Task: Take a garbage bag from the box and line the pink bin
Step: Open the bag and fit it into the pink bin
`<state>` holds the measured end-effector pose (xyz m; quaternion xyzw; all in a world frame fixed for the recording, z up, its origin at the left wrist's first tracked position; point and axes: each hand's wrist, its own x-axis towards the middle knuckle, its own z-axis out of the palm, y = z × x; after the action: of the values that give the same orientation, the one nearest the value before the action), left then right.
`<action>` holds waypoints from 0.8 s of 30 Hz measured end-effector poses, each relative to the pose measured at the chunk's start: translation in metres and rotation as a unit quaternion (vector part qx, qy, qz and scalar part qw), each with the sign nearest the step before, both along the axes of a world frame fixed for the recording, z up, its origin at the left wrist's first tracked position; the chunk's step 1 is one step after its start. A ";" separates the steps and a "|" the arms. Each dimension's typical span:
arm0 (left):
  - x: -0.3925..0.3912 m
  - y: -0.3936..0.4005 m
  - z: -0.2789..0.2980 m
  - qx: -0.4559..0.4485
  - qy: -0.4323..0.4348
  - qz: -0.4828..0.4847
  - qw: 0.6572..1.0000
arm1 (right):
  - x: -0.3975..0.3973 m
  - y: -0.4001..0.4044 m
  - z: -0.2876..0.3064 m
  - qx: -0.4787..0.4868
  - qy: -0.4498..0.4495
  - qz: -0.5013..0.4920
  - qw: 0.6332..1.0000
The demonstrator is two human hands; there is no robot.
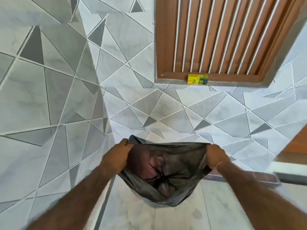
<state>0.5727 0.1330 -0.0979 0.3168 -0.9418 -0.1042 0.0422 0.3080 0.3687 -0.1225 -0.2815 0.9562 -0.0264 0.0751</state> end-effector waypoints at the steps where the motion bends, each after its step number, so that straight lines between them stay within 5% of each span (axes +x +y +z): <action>1: 0.000 0.001 -0.002 0.001 -0.012 -0.017 1.000 | -0.002 0.003 -0.004 -0.008 -0.018 -0.005 1.000; 9: -0.015 0.019 -0.013 -0.025 -0.023 0.056 0.998 | -0.022 0.022 -0.033 -0.054 -0.069 -0.007 0.996; 24: -0.058 0.004 -0.011 0.093 0.065 0.198 0.974 | -0.098 -0.034 -0.016 -0.103 -0.090 0.100 0.986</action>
<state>0.5147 0.1373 -0.1089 0.4917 -0.8419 -0.2016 0.0936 0.2101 0.3350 -0.1382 -0.3787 0.9047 -0.1421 0.1337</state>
